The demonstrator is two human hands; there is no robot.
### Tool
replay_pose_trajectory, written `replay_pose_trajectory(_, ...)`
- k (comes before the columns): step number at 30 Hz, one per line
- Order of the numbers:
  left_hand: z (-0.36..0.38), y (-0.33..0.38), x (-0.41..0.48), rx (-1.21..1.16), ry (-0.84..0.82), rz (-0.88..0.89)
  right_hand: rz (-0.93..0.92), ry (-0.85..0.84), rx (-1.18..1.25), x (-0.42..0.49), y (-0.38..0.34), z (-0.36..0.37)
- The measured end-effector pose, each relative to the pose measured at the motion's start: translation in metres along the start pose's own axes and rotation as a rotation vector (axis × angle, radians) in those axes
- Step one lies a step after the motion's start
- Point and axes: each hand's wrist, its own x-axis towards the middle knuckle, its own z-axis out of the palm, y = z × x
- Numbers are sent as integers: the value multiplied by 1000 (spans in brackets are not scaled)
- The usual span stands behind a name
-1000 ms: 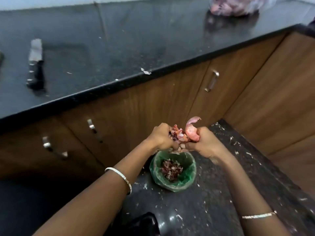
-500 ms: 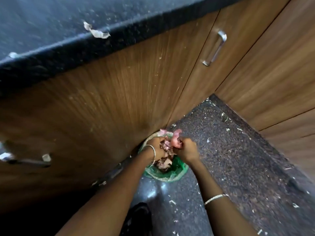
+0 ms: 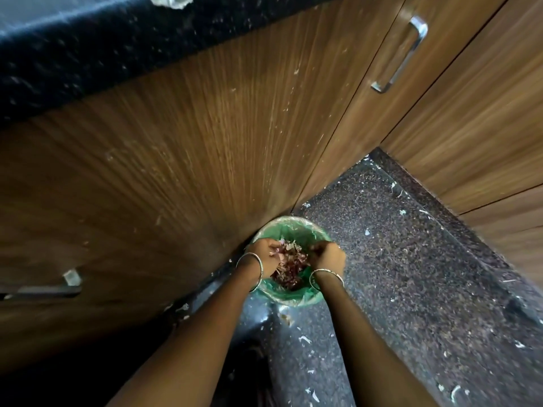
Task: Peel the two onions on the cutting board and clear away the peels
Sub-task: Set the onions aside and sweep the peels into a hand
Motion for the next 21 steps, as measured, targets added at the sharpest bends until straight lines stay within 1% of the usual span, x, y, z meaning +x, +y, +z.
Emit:
replay_pose_trajectory(2, -5, -2, -2, -22, 52, 8, -10, 23, 43, -7, -1, 1)
replay_pose_trajectory(6, -21, 3, -18, -3, 58, 43, -47, 68, 206, -27, -9, -2)
replay_pose_trajectory(8, -36, 11, -32, 6, 75, 77, -74, 102, 313, -45, -24, -11)
replay_pose_trajectory(10, -57, 21, -49, 50, 116, 118, -64, 124, 409, -64, -46, -27)
replay_pose_trajectory(12, -80, 35, -71, 73, 147, 161, -67, 186, 502, -86, -70, -48)
replay_pose_trajectory(14, -99, 51, -92, 65, 168, 213, -181, 279, 603, -103, -93, -70)
replay_pose_trajectory(16, -116, 66, -119, 69, 201, 270, -303, 325, 716, -121, -114, -91)
replay_pose_trajectory(19, -137, 88, -161, 54, 243, 366, -453, 285, 918, -154, -149, -120)
replay_pose_trajectory(21, -153, 99, -197, 52, 284, 450, -604, 247, 1009, -184, -176, -139)
